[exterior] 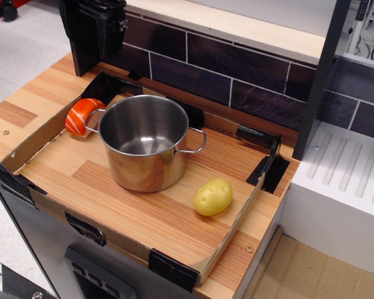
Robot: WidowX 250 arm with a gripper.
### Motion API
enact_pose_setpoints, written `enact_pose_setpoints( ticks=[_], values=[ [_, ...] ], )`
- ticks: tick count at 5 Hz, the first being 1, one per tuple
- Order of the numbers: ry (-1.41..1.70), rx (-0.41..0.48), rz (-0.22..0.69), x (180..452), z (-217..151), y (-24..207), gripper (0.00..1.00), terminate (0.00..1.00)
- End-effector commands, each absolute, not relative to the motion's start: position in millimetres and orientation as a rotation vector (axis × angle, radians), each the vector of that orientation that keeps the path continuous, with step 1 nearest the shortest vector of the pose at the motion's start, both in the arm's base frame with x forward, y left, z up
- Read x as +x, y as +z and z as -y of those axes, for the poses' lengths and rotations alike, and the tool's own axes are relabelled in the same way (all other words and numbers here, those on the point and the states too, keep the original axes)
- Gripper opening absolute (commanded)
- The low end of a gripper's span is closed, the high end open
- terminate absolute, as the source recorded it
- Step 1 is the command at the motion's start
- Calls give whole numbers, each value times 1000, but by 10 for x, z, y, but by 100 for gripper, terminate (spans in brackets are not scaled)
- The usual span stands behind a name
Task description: Topple metal pot
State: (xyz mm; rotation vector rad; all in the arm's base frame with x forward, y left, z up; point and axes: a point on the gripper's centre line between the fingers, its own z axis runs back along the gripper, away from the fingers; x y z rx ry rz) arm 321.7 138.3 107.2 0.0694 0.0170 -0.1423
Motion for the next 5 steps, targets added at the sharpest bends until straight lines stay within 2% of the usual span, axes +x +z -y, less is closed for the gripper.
enact_pose_setpoints(
  ticks=[1, 2, 3, 4, 5],
  values=[
    [-142, 69, -17, 3217, -1383, 1072, 100, 0],
    [-209, 23, 13, 3126, -1288, 1255, 100, 0],
    [-402, -24, 20, 2966, -1124, 1391, 100, 0],
    [-562, -43, 64, 2787, -1026, 1495, 100, 0],
    [-660, -38, 61, 2638, -897, 1451, 100, 0]
  ],
)
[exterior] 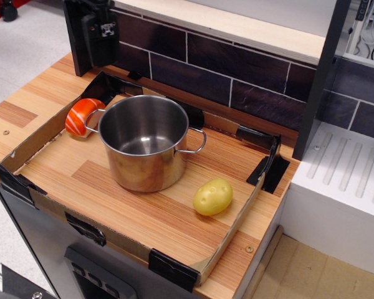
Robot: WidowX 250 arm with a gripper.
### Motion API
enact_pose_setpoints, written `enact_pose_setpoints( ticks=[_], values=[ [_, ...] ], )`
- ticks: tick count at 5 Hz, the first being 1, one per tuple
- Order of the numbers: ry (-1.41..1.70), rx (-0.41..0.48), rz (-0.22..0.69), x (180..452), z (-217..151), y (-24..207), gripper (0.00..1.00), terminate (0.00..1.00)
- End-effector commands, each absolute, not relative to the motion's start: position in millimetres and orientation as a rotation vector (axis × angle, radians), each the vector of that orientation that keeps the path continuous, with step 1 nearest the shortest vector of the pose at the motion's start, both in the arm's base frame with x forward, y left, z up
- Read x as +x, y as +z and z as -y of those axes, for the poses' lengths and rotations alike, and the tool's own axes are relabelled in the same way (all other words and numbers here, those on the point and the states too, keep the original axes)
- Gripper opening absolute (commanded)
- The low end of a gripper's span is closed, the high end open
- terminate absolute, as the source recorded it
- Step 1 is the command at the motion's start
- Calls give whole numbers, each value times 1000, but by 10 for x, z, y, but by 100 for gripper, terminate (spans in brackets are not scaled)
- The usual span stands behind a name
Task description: Topple metal pot
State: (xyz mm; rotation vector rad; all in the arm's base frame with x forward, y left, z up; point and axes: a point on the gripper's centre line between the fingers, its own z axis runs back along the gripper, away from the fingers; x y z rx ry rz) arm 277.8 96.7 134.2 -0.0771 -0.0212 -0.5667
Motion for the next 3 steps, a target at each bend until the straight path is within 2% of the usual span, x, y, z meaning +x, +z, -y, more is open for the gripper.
enact_pose_setpoints(
  ticks=[1, 2, 3],
  values=[
    [-786, -23, 44, 2585, -695, 1274, 100, 0],
    [-828, 9, 86, 2542, -486, 1123, 100, 0],
    [-899, 48, 87, 2498, -316, 957, 100, 0]
  ],
)
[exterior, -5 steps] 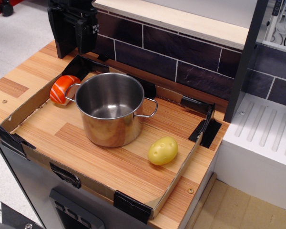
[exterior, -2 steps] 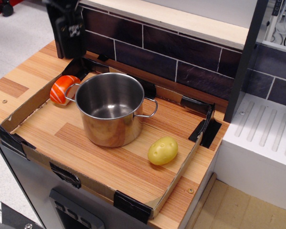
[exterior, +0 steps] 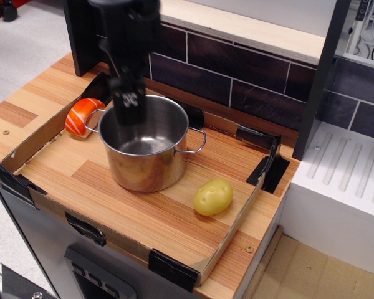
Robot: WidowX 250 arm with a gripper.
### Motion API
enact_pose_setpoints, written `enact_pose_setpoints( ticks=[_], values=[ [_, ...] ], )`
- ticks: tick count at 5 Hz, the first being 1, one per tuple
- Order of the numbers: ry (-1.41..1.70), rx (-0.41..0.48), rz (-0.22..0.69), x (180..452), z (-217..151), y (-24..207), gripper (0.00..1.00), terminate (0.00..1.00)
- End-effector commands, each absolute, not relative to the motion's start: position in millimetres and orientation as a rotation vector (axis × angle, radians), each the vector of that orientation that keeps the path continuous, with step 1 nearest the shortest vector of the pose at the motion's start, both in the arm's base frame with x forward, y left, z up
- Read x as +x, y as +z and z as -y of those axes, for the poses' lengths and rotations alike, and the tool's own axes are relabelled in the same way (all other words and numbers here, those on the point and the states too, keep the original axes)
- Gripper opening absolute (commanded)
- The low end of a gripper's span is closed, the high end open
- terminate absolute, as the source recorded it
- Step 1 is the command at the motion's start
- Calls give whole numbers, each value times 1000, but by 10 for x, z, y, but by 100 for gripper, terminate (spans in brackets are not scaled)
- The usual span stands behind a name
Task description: Topple metal pot
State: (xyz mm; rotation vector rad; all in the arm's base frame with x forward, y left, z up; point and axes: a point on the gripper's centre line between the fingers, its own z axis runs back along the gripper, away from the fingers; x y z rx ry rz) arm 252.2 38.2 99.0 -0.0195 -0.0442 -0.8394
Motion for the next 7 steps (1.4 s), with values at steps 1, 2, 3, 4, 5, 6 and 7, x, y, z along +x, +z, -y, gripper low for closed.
enact_pose_setpoints(
  ticks=[1, 2, 3, 4, 5, 6, 7],
  values=[
    [-921, 49, 112, 2460, -262, 924, 100, 0],
    [-917, 39, 93, 2449, -259, 868, 100, 0],
    [-922, 39, 74, 2421, -222, 775, 100, 0],
    [-929, 55, 69, 2414, -213, 681, 100, 0],
    [-941, 60, 58, 2387, -203, 622, 100, 0],
    [-960, 72, 59, 2368, -194, 628, 0, 0],
    [-958, 75, 58, 2375, -218, 644, 0, 0]
  ],
)
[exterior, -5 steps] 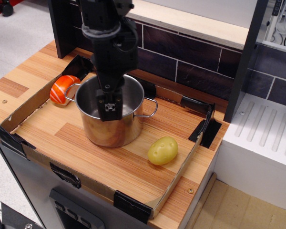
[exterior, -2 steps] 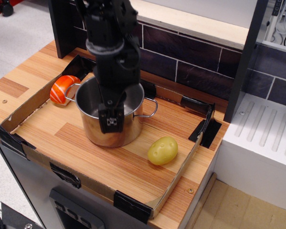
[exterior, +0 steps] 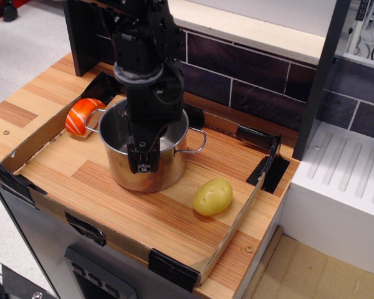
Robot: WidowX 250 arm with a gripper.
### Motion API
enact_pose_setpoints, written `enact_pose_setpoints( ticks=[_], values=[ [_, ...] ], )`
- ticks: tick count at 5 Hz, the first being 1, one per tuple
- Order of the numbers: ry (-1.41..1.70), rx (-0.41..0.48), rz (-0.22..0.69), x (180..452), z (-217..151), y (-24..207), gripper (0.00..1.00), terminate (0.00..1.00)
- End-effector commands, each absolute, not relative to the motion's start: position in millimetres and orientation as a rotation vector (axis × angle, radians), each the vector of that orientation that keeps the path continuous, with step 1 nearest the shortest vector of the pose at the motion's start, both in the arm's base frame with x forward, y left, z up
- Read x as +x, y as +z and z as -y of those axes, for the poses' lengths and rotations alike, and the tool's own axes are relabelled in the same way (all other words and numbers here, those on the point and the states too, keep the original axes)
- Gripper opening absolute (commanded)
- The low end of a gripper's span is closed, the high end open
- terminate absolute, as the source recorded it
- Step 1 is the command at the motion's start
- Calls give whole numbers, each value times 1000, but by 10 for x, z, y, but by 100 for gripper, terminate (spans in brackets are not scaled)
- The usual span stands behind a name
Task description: Topple metal pot
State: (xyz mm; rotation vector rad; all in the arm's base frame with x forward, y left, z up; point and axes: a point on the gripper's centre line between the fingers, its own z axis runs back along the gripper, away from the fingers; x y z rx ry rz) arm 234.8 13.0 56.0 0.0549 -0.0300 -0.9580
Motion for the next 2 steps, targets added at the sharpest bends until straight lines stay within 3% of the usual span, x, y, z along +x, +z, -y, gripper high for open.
enact_pose_setpoints(
  ticks=[1, 2],
  values=[
    [-947, 68, 54, 2389, -251, 713, 0, 0],
    [-904, 52, 21, 2387, -265, 789, 0, 0]
  ],
)
